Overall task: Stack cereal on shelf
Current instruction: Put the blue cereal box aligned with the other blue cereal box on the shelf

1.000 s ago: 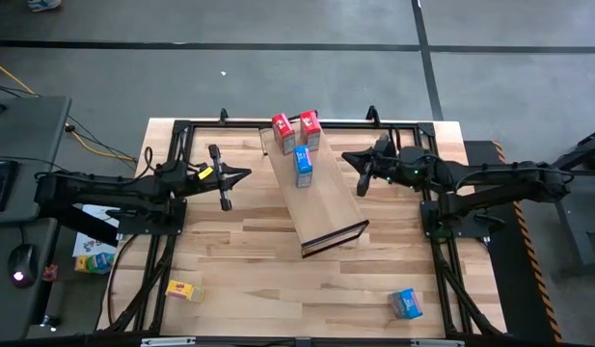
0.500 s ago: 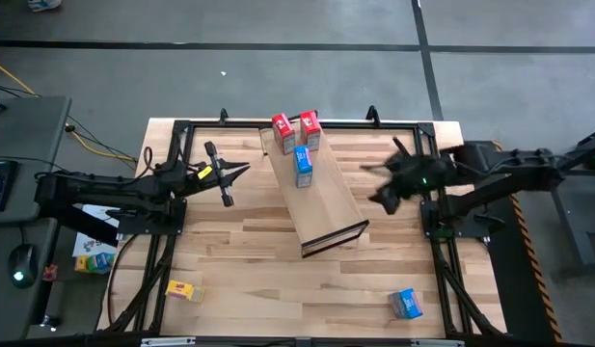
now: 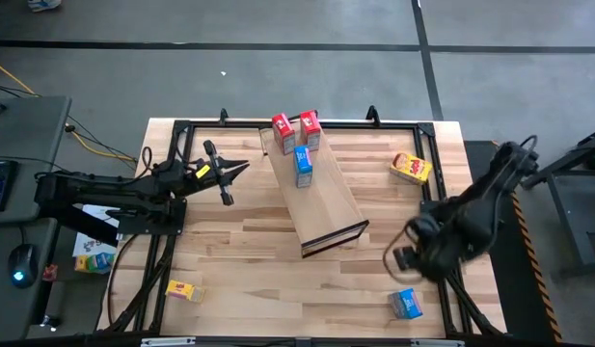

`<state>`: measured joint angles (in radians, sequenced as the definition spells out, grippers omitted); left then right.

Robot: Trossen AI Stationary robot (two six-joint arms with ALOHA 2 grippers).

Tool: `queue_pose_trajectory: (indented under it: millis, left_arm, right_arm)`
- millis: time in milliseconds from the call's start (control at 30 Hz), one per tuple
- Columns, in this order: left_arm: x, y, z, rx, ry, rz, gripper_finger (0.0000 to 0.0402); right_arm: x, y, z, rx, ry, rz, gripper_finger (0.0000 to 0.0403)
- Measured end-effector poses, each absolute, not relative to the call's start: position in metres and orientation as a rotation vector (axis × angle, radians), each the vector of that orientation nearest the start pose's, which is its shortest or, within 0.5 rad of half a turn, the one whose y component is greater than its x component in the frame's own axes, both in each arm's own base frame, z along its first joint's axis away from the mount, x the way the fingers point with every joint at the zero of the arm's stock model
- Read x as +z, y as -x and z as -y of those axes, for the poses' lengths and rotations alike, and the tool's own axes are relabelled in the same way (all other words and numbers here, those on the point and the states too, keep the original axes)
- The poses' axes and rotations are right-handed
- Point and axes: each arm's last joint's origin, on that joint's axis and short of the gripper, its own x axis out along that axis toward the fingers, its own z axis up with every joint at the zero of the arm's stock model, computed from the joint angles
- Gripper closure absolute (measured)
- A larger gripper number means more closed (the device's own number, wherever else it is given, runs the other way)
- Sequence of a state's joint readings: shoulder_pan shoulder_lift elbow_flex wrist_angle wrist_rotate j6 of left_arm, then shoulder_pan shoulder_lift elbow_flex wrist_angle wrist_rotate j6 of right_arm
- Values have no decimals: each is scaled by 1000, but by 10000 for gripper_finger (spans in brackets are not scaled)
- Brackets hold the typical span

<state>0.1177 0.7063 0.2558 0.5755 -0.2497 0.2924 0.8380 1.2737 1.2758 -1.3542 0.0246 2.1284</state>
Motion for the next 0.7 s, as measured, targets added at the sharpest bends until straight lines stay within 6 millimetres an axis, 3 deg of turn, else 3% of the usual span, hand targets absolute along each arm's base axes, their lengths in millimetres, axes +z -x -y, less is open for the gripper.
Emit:
queue_pose_trajectory:
  millis: [200, 367, 533, 700]
  left_arm:
    - [235, -158, -28, 441, -320, 61, 369]
    - [235, -158, -31, 464, -314, 58, 368]
    - [235, -158, -32, 466, -293, 60, 368]
    - [233, -158, -31, 462, -273, 48, 368]
  right_arm:
    - [296, -147, -202, -804, -1172, -1324, 185]
    - [281, -153, -224, -790, -1184, -1342, 185]
    - [273, -155, -231, -812, -1151, -1349, 185]
    - [280, -154, -229, -884, -1081, -1361, 185]
